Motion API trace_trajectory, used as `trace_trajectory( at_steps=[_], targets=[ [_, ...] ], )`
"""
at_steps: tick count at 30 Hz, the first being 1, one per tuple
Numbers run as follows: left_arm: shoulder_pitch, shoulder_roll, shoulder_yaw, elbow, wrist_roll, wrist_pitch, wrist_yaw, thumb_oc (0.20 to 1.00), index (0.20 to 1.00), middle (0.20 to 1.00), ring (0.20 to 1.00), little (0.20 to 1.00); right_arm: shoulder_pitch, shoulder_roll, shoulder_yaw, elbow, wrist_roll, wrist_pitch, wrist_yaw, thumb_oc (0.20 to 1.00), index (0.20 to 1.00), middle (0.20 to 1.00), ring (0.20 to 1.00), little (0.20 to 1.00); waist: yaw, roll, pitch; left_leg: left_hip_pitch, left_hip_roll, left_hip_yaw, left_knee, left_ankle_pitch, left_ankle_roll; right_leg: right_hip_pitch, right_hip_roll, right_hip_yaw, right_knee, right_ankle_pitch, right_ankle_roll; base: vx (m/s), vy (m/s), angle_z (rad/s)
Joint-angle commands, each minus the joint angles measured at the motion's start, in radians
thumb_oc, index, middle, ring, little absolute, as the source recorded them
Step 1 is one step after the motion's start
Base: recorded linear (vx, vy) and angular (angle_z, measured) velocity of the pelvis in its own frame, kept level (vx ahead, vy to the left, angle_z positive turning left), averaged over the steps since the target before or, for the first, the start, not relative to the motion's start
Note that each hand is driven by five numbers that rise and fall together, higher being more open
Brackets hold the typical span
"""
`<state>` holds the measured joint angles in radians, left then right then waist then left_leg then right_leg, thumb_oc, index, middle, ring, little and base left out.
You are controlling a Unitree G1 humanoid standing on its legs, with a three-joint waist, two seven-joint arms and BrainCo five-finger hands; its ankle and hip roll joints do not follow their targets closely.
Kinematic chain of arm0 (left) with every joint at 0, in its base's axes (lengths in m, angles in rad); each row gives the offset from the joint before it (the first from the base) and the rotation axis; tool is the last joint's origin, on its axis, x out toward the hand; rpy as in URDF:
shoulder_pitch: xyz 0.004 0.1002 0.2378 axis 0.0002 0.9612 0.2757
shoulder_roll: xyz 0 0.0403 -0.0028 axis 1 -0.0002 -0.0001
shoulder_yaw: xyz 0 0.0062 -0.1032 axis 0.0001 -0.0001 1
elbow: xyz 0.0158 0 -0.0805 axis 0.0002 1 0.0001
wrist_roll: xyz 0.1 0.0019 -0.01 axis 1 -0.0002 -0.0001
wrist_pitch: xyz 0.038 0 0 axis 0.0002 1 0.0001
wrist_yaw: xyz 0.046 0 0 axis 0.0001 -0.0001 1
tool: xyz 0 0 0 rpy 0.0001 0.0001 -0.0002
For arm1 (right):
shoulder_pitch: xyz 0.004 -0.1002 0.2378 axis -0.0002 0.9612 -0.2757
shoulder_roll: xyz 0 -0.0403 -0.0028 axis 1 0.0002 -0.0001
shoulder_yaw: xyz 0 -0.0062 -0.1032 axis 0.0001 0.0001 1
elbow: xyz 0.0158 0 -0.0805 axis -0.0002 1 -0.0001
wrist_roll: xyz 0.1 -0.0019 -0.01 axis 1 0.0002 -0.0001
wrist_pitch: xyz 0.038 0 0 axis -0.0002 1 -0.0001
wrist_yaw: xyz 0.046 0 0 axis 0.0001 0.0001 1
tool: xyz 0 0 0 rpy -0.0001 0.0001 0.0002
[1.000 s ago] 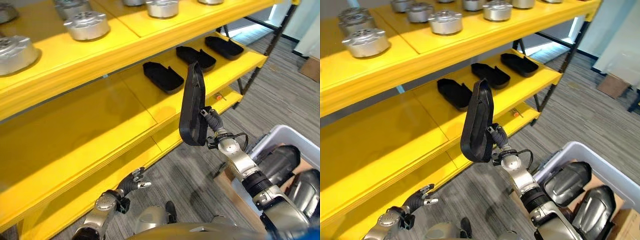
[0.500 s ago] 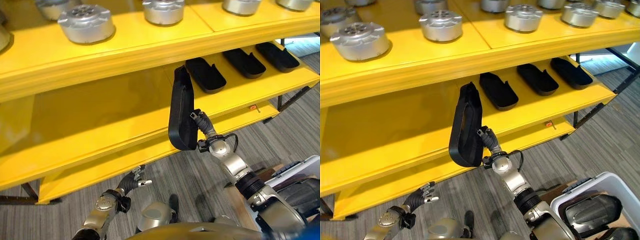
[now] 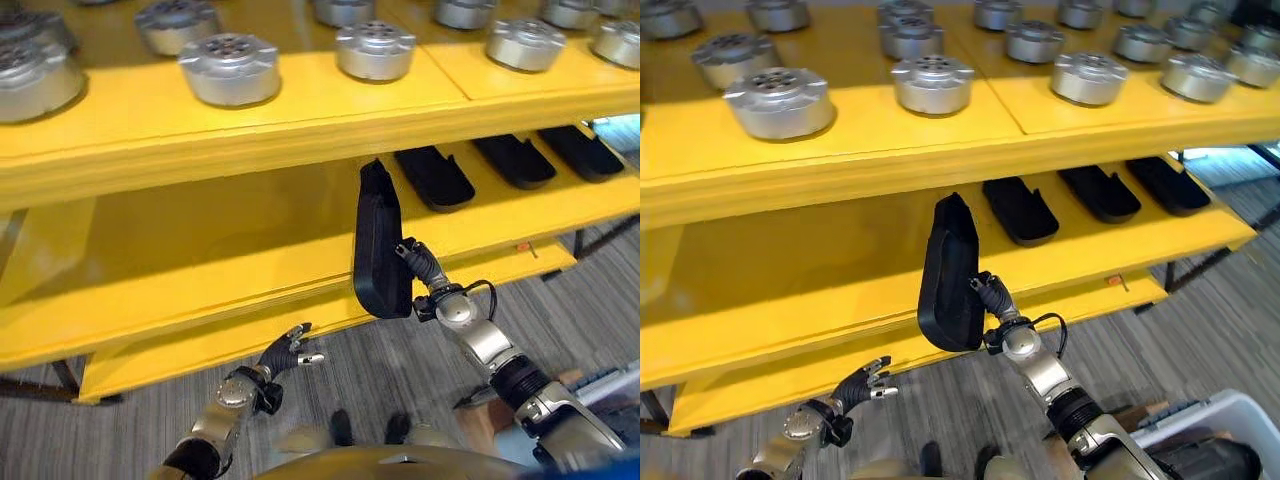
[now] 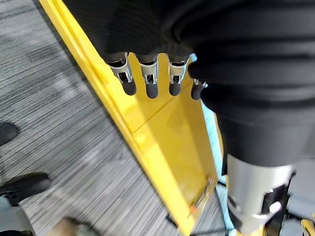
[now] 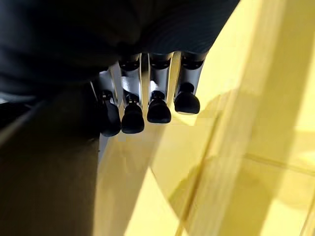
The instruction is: Move parts from the plastic box to the shelf.
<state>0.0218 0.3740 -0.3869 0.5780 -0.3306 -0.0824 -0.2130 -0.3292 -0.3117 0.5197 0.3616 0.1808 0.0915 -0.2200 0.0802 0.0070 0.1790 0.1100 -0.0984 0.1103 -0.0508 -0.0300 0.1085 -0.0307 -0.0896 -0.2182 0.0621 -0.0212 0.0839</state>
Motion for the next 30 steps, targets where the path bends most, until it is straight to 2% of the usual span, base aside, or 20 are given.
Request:
trace_trajectory(
  at_steps=[1,7,8,10,11,13,14,15,16,17,18,19,20,22,23,26,30],
  targets=[
    [-0.013,0.003,-0.028,-0.062,0.012,-0.007,-0.015,1.0,1.0,1.0,1.0,1.0,-0.087,0.016,-0.014,-0.039,-0.025,-0.069,0.008,0.2,0.2,0.2,0.2,0.2,0.026,-0.01,0.006,-0.009,0.078,0.113,0.055,-0.036,-0.092,0.06,-0.009,-0.013,-0.047,0.055,0.029,0.2,-0.054,0.31],
    [-0.022,0.004,-0.037,-0.065,-0.014,0.006,-0.012,1.0,1.0,1.0,1.0,1.0,-0.09,0.014,0.019,-0.039,-0.081,-0.069,0.006,0.2,0.2,0.2,0.2,0.2,0.026,-0.003,0.003,-0.024,0.07,0.135,0.119,-0.065,-0.087,0.084,-0.01,-0.032,-0.021,0.012,0.011,0.13,-0.029,0.08],
    [-0.024,-0.002,-0.026,-0.066,-0.059,0.019,-0.008,1.0,1.0,1.0,1.0,1.0,-0.095,0.015,0.023,-0.042,-0.085,-0.061,0.008,0.2,0.2,0.2,0.2,0.2,0.026,-0.003,0.005,-0.029,0.064,0.153,0.154,-0.085,-0.084,0.091,-0.012,-0.046,-0.011,-0.002,0.002,0.11,-0.023,-0.05],
    [-0.024,-0.005,-0.024,-0.067,-0.052,0.023,-0.003,1.0,1.0,1.0,1.0,1.0,-0.093,0.014,0.02,-0.044,-0.089,-0.06,0.011,0.2,0.2,0.2,0.2,0.2,0.023,-0.004,0.007,-0.037,0.068,0.173,0.188,-0.094,-0.087,0.095,-0.018,-0.058,-0.006,-0.007,-0.003,0.05,-0.019,0.04],
    [-0.026,-0.004,-0.023,-0.068,-0.029,0.024,-0.001,1.0,1.0,1.0,1.0,1.0,-0.088,0.01,0.01,-0.046,-0.093,-0.06,0.01,0.2,0.2,0.2,0.2,0.2,0.018,-0.012,0.011,-0.052,0.089,0.214,0.251,-0.11,-0.097,0.1,-0.033,-0.077,0.002,-0.014,-0.01,0.01,-0.03,0.21],
    [-0.04,-0.002,-0.027,-0.067,-0.019,0.025,-0.015,1.0,1.0,1.0,1.0,1.0,-0.1,-0.006,-0.01,-0.048,-0.093,-0.051,0.007,0.2,0.2,0.2,0.2,0.2,0.011,-0.023,0.028,-0.113,0.15,0.251,0.396,-0.084,-0.128,0.113,-0.048,-0.101,0.009,-0.023,-0.028,-0.03,-0.004,0.33],
    [-0.046,-0.002,-0.029,-0.065,-0.016,0.024,-0.018,1.0,1.0,1.0,1.0,1.0,-0.106,-0.012,-0.014,-0.046,-0.09,-0.048,0.005,0.2,0.2,0.2,0.2,0.2,0.009,-0.024,0.034,-0.126,0.163,0.259,0.422,-0.073,-0.135,0.115,-0.051,-0.106,0.012,-0.026,-0.032,-0.04,0.056,0.54],
    [-0.055,-0.002,-0.032,-0.064,-0.003,0.023,-0.031,1.0,1.0,1.0,1.0,1.0,-0.124,-0.021,-0.033,-0.03,-0.084,-0.039,0.006,0.2,0.2,0.2,0.2,0.2,0.003,-0.021,0.046,-0.167,0.249,0.271,0.503,0.006,-0.172,0.118,-0.047,-0.117,0.029,-0.043,-0.047,-0.02,0.094,0.65],
    [-0.059,-0.002,-0.033,-0.063,0.001,0.024,-0.037,1.0,1.0,1.0,1.0,1.0,-0.132,-0.024,-0.039,-0.019,-0.081,-0.039,0.005,0.2,0.2,0.2,0.2,0.2,-0.001,-0.018,0.048,-0.17,0.278,0.278,0.506,0.022,-0.178,0.116,-0.046,-0.123,0.041,-0.052,-0.05,0.02,0.17,0.58],
    [-0.062,-0.003,-0.03,-0.058,0.007,0.023,-0.05,1.0,1.0,1.0,1.0,1.0,-0.143,-0.025,-0.042,-0.001,-0.075,-0.038,0.0,0.2,0.2,0.2,0.2,0.2,-0.009,-0.012,0.051,-0.148,0.317,0.292,0.476,0.017,-0.172,0.112,-0.049,-0.137,0.072,-0.074,-0.051,0.03,0.169,0.56],
    [-0.063,-0.003,-0.029,-0.057,0.007,0.023,-0.053,1.0,1.0,1.0,1.0,1.0,-0.144,-0.025,-0.042,0.002,-0.075,-0.038,-0.002,0.2,0.2,0.2,0.2,0.2,-0.01,-0.012,0.051,-0.141,0.322,0.295,0.465,0.018,-0.17,0.112,-0.051,-0.139,0.077,-0.077,-0.051,0.08,0.34,0.55],
    [-0.066,-0.005,-0.029,-0.057,0.008,0.029,-0.063,1.0,1.0,1.0,1.0,1.0,-0.149,-0.028,-0.037,0.005,-0.075,-0.025,-0.009,0.2,0.2,0.2,0.2,0.2,-0.01,-0.002,0.04,-0.09,0.329,0.294,0.324,0.029,-0.166,0.105,-0.065,-0.163,0.096,-0.082,-0.043,0.09,0.367,0.51],
    [-0.064,-0.007,-0.03,-0.056,0.009,0.028,-0.063,1.0,1.0,1.0,1.0,1.0,-0.148,-0.031,-0.033,0.009,-0.074,-0.025,-0.011,0.2,0.2,0.2,0.2,0.2,-0.005,0.001,0.032,-0.075,0.327,0.27,0.257,0.045,-0.174,0.104,-0.071,-0.164,0.098,-0.078,-0.038,0.13,0.484,0.36],
    [-0.048,-0.009,-0.03,-0.076,-0.023,0.038,-0.029,1.0,1.0,1.0,1.0,1.0,-0.14,-0.034,-0.019,0.024,-0.044,-0.024,0.008,0.2,0.2,0.2,0.2,0.2,0.014,0.007,0.026,-0.083,0.351,0.155,0.2,0.089,-0.199,0.094,-0.094,-0.118,0.115,-0.079,-0.026,0.14,0.536,0.24],
    [-0.042,-0.015,-0.018,-0.081,-0.041,0.057,-0.019,1.0,1.0,1.0,1.0,1.0,-0.13,-0.039,-0.031,0.045,-0.047,-0.034,0.016,0.2,0.2,0.2,0.2,0.2,0.017,0.012,0.021,-0.068,0.348,0.129,0.171,0.064,-0.2,0.088,-0.117,-0.103,0.126,-0.078,-0.014,0.14,0.619,0.1],
    [-0.019,-0.013,-0.006,-0.074,-0.031,0.064,-0.021,1.0,1.0,1.0,1.0,1.0,-0.092,-0.045,-0.055,0.052,-0.036,-0.053,0.022,0.2,0.2,0.2,0.2,0.2,0.019,0.017,0.014,-0.041,0.339,0.132,0.131,0.062,-0.205,0.099,-0.142,-0.115,0.129,-0.07,0.009,0.09,0.4,0.05],
    [0.031,0.004,0.006,-0.058,-0.004,0.019,-0.064,1.0,1.0,1.0,1.0,1.0,-0.038,-0.043,-0.08,0.027,-0.086,-0.086,0.012,0.2,0.2,0.2,0.2,0.2,0.03,0.016,0.016,-0.018,0.298,0.13,0.097,0.058,-0.181,0.115,-0.166,-0.117,0.112,-0.038,0.044,0.05,0.28,0.18]
  ],
)
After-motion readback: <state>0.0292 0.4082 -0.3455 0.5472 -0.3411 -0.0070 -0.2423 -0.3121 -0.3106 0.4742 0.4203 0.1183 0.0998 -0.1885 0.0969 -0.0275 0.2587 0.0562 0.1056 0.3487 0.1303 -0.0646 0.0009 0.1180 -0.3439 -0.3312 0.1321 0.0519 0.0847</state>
